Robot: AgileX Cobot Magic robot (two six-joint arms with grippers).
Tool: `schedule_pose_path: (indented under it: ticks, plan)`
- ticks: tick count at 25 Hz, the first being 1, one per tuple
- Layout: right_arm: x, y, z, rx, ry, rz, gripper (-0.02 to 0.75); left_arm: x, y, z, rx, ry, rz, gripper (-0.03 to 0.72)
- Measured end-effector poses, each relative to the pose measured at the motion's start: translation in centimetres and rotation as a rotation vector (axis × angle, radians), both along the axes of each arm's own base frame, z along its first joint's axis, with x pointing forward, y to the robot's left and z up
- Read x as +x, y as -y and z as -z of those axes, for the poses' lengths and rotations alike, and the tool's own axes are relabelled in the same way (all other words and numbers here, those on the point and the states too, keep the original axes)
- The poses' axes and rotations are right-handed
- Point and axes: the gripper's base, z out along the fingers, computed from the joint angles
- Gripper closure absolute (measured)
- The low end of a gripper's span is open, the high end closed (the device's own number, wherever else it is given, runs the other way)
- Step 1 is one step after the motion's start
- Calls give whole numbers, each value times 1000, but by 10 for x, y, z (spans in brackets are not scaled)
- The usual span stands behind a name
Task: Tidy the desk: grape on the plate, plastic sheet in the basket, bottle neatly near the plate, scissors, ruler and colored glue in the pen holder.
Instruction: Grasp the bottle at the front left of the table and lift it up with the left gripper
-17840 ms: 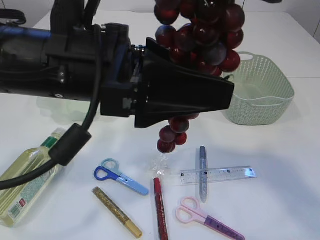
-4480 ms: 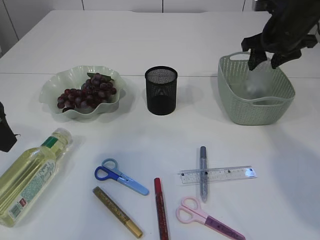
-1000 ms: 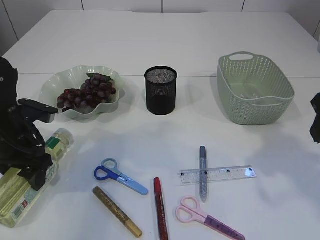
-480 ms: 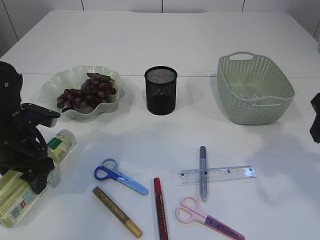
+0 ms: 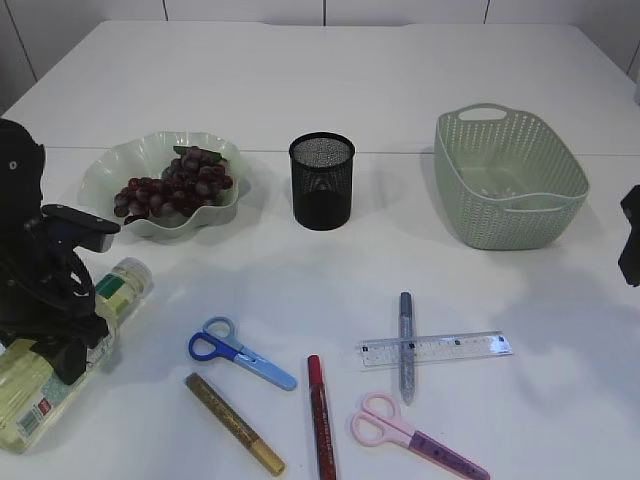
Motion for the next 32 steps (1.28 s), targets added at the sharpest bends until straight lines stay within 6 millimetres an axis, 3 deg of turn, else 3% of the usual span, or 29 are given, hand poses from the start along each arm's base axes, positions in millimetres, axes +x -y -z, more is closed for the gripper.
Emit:
schedule_pose_path:
  ticks: [15,20,26,32]
  plan:
    - [0,0,0,3,0,0,217,1,0,-1,2,18,8,274]
    - [0,0,0,2,0,-6,217,0,3,-13,-78,157,-15,274]
    - [0,-1,0,5,0,-7,217,-35,-3,-47,-211,422,-59,274]
    - [0,-1,0,4,2,-14,217,-72,-15,-58,-258,640,-24,274]
